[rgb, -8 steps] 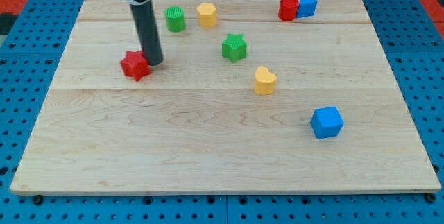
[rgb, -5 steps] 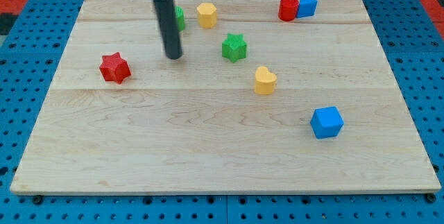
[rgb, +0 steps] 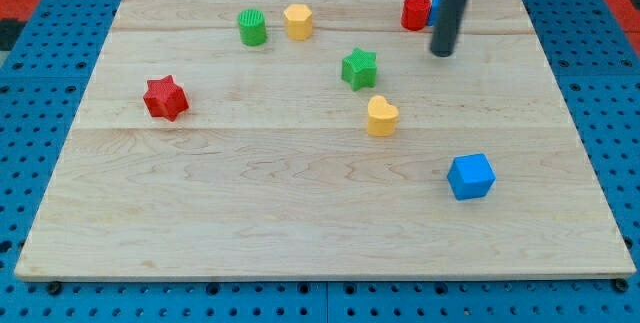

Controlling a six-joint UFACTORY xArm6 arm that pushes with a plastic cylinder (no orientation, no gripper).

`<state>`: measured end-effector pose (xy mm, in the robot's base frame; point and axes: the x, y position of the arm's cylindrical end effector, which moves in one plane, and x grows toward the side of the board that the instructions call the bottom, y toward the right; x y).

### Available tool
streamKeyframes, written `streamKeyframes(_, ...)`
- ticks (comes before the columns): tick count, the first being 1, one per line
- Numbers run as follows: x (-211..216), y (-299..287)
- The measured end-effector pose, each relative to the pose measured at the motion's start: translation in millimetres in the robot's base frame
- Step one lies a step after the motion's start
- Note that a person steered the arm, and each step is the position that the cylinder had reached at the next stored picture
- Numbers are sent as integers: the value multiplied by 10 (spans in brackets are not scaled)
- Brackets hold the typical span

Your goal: Move the blue triangle to the bottom of the red star

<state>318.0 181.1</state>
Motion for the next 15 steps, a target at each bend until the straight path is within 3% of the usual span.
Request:
streamKeyframes(1, -232, 650)
streamKeyframes(2, -693, 941)
streamKeyframes(3, -1193, 673)
streamKeyframes(4, -1241, 254)
streamKeyframes(6, -715, -285)
streamKeyframes(7, -683, -578)
streamKeyframes(11, -374, -371)
streamKeyframes(13, -259, -684)
streamKeyframes(15, -158, -1445)
